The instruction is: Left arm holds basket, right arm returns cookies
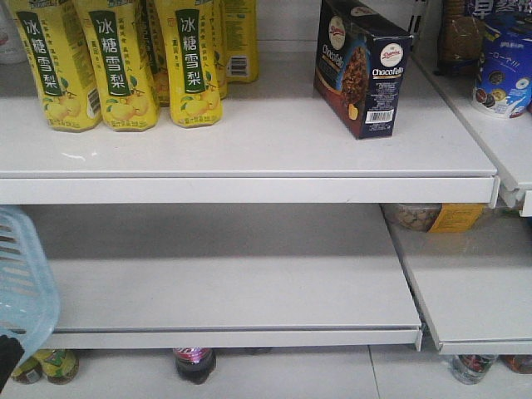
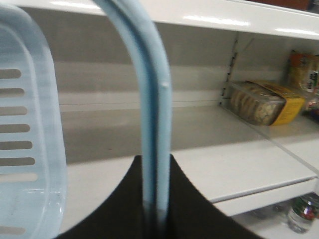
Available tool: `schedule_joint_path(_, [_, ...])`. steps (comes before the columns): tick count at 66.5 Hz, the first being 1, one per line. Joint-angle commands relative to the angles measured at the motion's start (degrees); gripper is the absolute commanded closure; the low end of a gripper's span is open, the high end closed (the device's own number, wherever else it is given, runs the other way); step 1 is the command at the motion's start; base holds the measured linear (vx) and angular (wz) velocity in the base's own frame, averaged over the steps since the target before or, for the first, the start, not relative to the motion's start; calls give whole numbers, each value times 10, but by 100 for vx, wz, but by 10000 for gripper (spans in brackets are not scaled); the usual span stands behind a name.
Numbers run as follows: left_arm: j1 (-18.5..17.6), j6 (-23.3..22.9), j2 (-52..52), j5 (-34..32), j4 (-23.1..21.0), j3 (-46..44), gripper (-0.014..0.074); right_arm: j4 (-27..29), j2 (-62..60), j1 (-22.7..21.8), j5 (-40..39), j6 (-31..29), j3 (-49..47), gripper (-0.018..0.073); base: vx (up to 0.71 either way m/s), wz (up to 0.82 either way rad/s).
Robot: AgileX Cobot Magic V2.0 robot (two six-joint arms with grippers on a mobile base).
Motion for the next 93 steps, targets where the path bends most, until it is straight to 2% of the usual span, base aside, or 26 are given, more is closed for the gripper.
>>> schedule_joint_path(1, [39, -24, -34, -37, 47, -9, 603, -2, 7, 0, -42, 2, -15, 568, 0, 0])
schedule_joint_path(11, [89, -111, -92, -4, 130, 6, 603, -2, 7, 0, -42, 2, -15, 568, 0, 0])
schedule_joint_path(15, [104, -132, -111, 13, 147, 6, 603, -2, 7, 0, -42, 2, -15, 568, 0, 0])
schedule_joint_path(29, [163, -131, -164, 67, 150, 6, 603, -2, 7, 0, -42, 2, -15, 568, 0, 0])
schedule_joint_path(36, [187, -116, -164, 87, 149, 6, 603, -2, 7, 0, -42, 2, -15, 568, 0, 0])
schedule_joint_path(48, [190, -32, -164, 88, 130, 6, 603, -2, 7, 0, -42, 2, -15, 568, 0, 0])
schedule_joint_path(53, [190, -11, -164, 88, 122, 6, 603, -2, 7, 0, -41, 2, -15, 568, 0, 0])
schedule_joint_path(93, [190, -11, -162, 85, 124, 6, 603, -2, 7, 0, -41, 2, -15, 568, 0, 0])
